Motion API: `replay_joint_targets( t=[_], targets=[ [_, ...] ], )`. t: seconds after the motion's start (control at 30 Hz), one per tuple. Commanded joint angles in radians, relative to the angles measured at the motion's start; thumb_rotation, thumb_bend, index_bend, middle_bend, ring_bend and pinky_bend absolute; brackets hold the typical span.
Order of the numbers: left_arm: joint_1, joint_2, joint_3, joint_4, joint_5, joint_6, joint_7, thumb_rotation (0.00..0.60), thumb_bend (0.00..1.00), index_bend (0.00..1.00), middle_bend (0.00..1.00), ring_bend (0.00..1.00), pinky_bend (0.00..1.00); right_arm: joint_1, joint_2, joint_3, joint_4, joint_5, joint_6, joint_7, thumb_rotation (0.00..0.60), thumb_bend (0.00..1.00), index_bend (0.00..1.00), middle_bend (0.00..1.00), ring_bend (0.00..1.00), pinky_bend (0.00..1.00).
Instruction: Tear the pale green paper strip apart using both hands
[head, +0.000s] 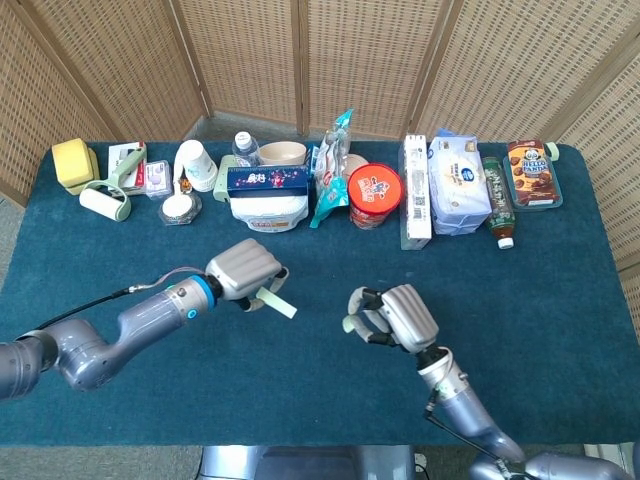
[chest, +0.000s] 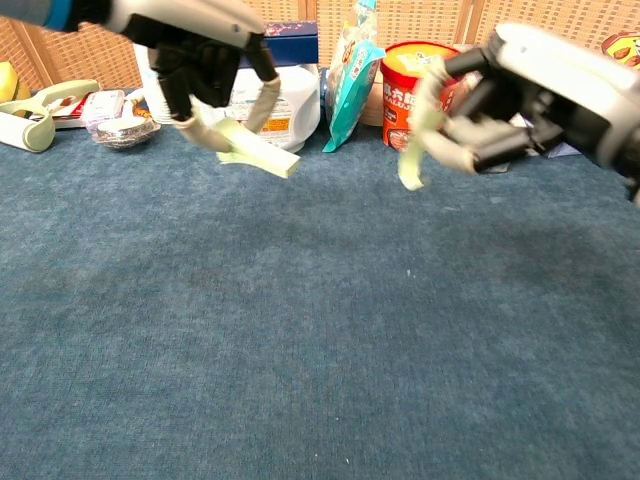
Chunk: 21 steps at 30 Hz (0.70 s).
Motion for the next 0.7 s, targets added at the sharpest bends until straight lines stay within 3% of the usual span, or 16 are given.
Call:
replay_joint_targets(
  t=[0.03,0.43,0.7],
  targets=[
    [0.037,0.011,0.011,-0.007,0.038,0.03,-0.01,0.6,0.46,0.66,1.0,1.0,1.0,-0.015,0.04,-0.029,0.012,0.011,-0.029,0.001,0.6,0.53,0.64,1.0,0.99,0.94],
    [0.155,0.021,0.031,-0.007,0.141,0.11,-0.049,0.6,0.46,0.66,1.0,1.0,1.0,-0.051,0.131,-0.083,0.05,0.056,-0.092,-0.027,0.6,0.53,0.5,0.98,0.87,0.79],
    [0.19,0.013,0.027,-0.005,0.171,0.119,-0.059,0.6,0.46,0.66,1.0,1.0,1.0,-0.063,0.164,-0.093,0.047,0.063,-0.112,-0.036,0.6,0.53,0.26,0.69,0.62,0.61]
  ],
)
